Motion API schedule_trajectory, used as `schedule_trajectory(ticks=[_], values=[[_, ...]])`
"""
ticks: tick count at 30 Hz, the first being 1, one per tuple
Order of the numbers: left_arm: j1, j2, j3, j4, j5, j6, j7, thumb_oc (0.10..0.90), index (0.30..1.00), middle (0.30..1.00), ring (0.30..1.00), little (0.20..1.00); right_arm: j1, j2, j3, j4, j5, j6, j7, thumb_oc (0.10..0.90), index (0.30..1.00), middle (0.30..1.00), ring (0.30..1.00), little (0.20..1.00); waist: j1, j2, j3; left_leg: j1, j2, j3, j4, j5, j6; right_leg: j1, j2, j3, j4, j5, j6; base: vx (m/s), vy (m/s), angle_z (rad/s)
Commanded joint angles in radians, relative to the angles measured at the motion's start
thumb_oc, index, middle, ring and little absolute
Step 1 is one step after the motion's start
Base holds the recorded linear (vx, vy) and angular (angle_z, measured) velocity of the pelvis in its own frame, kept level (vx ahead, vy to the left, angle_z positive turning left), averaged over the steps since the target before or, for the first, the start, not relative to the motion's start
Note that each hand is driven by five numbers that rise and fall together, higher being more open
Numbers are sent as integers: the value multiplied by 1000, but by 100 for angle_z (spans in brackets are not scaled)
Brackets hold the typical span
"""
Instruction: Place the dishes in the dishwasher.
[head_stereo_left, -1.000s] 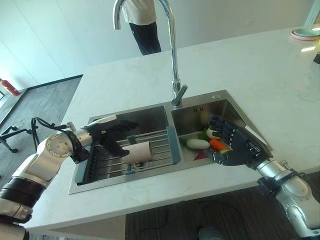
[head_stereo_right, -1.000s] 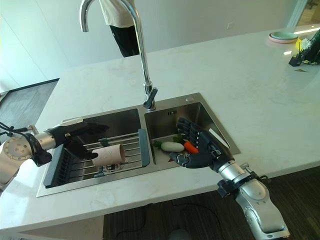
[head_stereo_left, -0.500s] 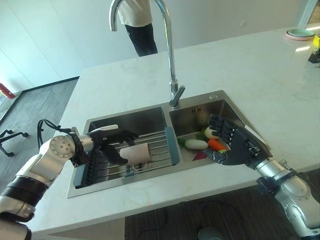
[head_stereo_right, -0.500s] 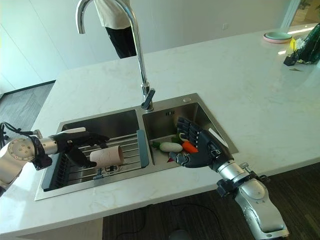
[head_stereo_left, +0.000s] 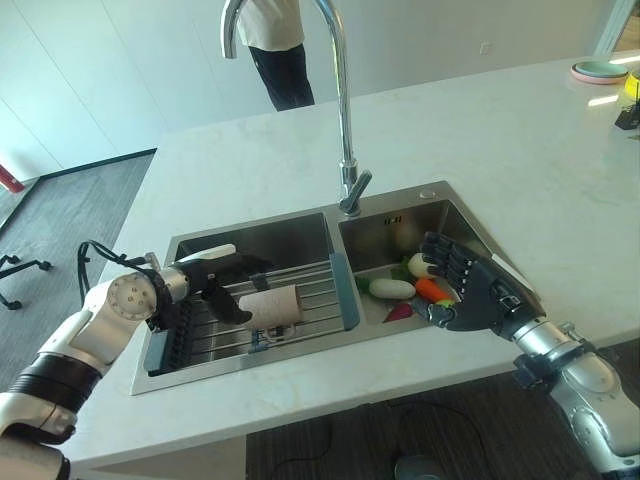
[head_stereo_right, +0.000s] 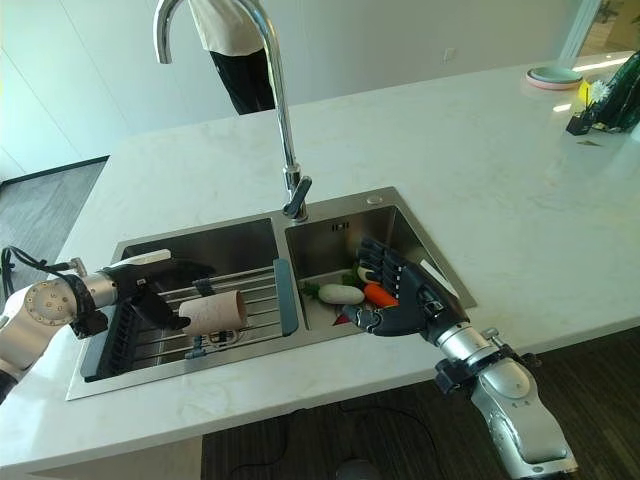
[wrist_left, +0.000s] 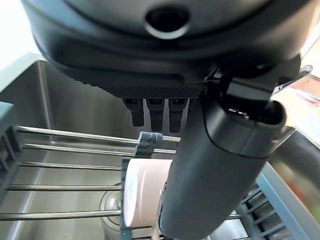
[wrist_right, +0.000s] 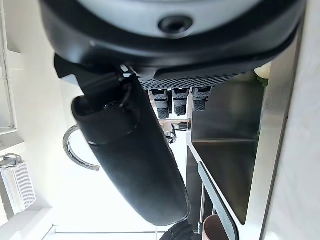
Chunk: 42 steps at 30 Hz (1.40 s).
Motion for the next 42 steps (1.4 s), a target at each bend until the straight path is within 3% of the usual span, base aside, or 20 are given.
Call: schedule_trajectory(ticks=[1, 23, 42], values=[[-125, 7, 61, -13, 33, -40, 73, 800, 900, 900, 900, 900, -133, 3, -23, -82, 15, -113, 4, 800, 900, 900, 900, 900, -12, 6, -42, 17, 21, 19, 115, -156, -3, 46, -28, -53, 14, -54, 81, 0, 0, 0], [-109, -43, 36, 32, 36, 26, -31, 800, 900, 900, 900, 900, -134, 11, -8, -78, -4, -102, 7, 800, 900, 900, 900, 900, -22, 6, -40, 22, 28, 32, 115, -156, -3, 45, -23, -44, 14, -53, 80, 0, 1, -2], [-100, -81, 21, 93, 96, 41, -23, 800, 900, 900, 900, 900, -131, 13, -9, -71, -16, -106, 25, 800, 900, 900, 900, 900, -30, -2, -37, 26, 25, 35, 115, -157, 2, 46, -18, -35, 14, -53, 79, 0, 0, 0]])
